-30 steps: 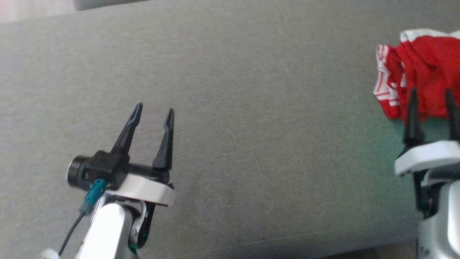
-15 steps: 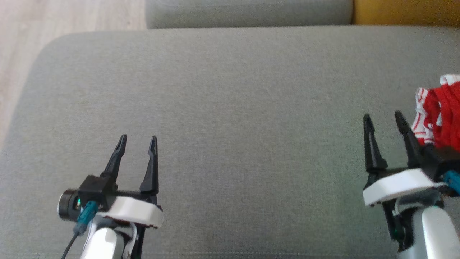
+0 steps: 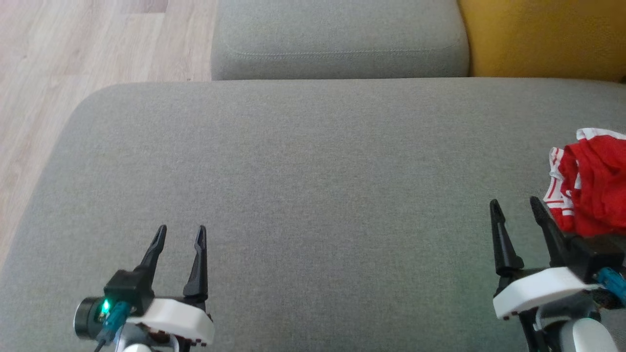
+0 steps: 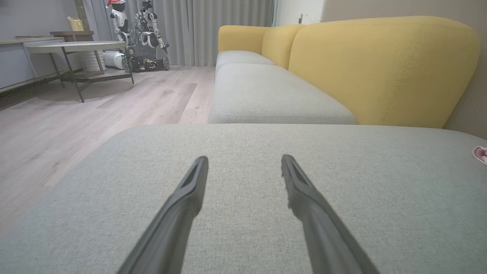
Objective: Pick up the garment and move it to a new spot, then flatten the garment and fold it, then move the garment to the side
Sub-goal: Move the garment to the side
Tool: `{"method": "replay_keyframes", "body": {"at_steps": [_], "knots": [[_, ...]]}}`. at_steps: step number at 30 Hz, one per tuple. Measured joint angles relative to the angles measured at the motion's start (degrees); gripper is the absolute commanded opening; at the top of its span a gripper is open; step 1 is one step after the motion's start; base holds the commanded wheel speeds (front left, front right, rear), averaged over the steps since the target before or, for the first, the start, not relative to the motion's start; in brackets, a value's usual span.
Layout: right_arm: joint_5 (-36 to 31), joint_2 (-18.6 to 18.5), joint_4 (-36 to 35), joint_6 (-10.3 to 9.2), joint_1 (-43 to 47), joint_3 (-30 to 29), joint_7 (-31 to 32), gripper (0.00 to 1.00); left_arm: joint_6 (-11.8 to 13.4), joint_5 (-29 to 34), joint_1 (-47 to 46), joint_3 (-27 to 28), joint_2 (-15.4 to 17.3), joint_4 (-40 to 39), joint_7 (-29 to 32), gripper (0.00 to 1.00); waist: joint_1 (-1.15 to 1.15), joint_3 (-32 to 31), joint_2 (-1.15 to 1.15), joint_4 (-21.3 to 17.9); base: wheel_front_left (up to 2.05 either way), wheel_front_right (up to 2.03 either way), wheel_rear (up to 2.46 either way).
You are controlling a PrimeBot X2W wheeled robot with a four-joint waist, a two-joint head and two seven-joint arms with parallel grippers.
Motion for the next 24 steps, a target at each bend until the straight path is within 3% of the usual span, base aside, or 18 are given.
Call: {"method": "replay_keyframes", "body": {"at_steps": [24], "knots": [[0.9, 0.0, -0.5, 0.0, 2.2, -0.6, 0.5, 1.0, 1.6, 0.1, 1.6, -1.1, 1.6, -0.2, 0.8, 1.0, 0.0, -1.5, 0.0, -0.3, 0.0, 0.0, 0.0]]}}
